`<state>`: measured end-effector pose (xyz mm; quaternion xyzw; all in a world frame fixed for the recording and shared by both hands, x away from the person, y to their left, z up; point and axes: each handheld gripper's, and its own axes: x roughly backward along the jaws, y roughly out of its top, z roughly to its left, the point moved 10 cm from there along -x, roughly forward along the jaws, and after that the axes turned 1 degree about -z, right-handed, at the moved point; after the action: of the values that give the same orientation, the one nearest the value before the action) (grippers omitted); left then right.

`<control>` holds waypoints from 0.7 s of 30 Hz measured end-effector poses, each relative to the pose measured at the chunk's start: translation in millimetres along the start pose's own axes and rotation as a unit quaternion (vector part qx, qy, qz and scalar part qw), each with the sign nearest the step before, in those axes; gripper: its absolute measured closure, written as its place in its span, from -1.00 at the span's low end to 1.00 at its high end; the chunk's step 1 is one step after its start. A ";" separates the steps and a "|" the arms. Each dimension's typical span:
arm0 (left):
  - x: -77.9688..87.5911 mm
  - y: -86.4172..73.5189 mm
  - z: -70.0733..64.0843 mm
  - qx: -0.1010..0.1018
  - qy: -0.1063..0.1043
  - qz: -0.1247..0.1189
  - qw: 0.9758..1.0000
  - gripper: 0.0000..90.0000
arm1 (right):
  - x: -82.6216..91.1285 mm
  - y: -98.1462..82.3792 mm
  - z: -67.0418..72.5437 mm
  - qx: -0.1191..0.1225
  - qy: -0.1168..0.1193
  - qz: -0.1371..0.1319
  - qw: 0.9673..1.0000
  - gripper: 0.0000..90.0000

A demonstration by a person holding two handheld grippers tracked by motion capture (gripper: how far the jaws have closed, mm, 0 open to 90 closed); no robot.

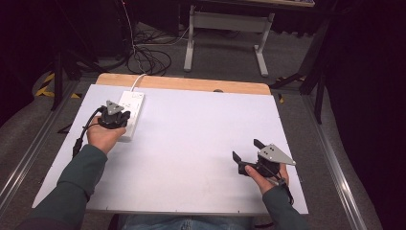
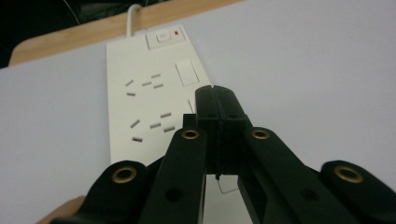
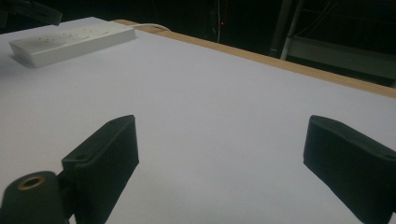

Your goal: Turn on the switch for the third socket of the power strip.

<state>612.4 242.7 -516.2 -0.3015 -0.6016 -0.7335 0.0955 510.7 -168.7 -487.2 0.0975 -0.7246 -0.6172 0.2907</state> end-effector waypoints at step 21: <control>-9.6 -9.3 -1.6 -0.003 0.004 0.050 0.999 1.00 | 1.0 -0.4 -0.2 0.000 -0.001 0.001 1.000 -0.76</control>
<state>614.9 241.5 -529.4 -0.3284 -0.5831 -0.7310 0.1332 510.0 -169.5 -487.3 0.0963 -0.7249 -0.6172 0.2903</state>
